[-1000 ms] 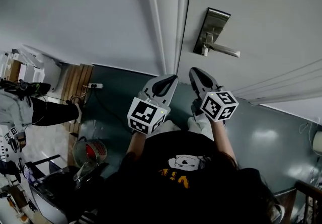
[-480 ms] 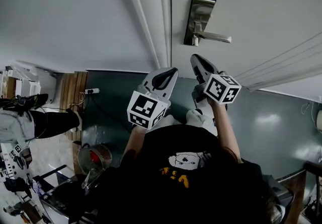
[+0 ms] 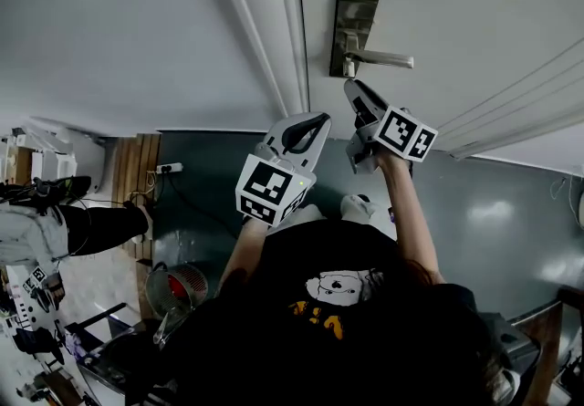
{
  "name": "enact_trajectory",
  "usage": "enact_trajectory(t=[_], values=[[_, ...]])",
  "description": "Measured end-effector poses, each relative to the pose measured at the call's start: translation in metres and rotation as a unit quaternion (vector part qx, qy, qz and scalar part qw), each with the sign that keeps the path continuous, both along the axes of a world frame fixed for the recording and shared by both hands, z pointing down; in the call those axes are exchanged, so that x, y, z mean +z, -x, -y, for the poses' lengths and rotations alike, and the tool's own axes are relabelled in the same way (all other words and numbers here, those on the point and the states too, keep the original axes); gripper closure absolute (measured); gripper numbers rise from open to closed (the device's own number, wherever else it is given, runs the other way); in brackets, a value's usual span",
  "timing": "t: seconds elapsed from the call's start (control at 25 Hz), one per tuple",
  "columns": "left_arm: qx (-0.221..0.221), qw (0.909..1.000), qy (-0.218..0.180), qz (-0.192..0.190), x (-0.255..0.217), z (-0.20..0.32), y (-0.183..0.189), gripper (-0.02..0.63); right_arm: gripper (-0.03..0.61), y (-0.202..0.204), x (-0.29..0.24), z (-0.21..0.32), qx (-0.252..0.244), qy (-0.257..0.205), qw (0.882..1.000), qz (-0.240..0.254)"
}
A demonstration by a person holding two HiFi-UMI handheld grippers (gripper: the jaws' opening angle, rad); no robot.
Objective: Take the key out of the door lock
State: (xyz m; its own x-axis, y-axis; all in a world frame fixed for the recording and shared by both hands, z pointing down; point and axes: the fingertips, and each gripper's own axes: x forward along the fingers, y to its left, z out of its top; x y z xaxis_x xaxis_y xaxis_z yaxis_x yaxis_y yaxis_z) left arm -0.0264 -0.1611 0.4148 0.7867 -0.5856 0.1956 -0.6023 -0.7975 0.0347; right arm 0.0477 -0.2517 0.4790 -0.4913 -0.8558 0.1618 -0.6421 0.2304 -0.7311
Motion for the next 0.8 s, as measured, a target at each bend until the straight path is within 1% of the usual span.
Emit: enact_trajectory(t=[0.32, 0.52, 0.6, 0.72, 0.8], values=[[-0.005, 1.0000, -0.004, 0.001, -0.013, 0.005, -0.007, 0.606, 0.472, -0.013, -0.006, 0.032, 0.025, 0.027, 0.996, 0.085], [-0.008, 0.9999, -0.007, 0.000, -0.009, 0.000, 0.008, 0.606, 0.476, -0.003, -0.002, 0.042, 0.043, 0.034, 0.988, 0.147], [-0.009, 0.9999, -0.007, 0.000, -0.008, -0.002, 0.011, 0.606, 0.483, -0.002, -0.002, 0.045, 0.046, 0.036, 0.986, 0.159], [-0.011, 0.9999, -0.006, 0.001, -0.007, -0.013, 0.010, 0.606, 0.505, -0.005, 0.001, 0.043, 0.051, 0.039, 0.985, 0.157], [-0.013, 0.9999, -0.005, 0.001, -0.008, -0.018, 0.010, 0.606, 0.505, -0.004, 0.001, 0.043, 0.052, 0.042, 0.985, 0.161]])
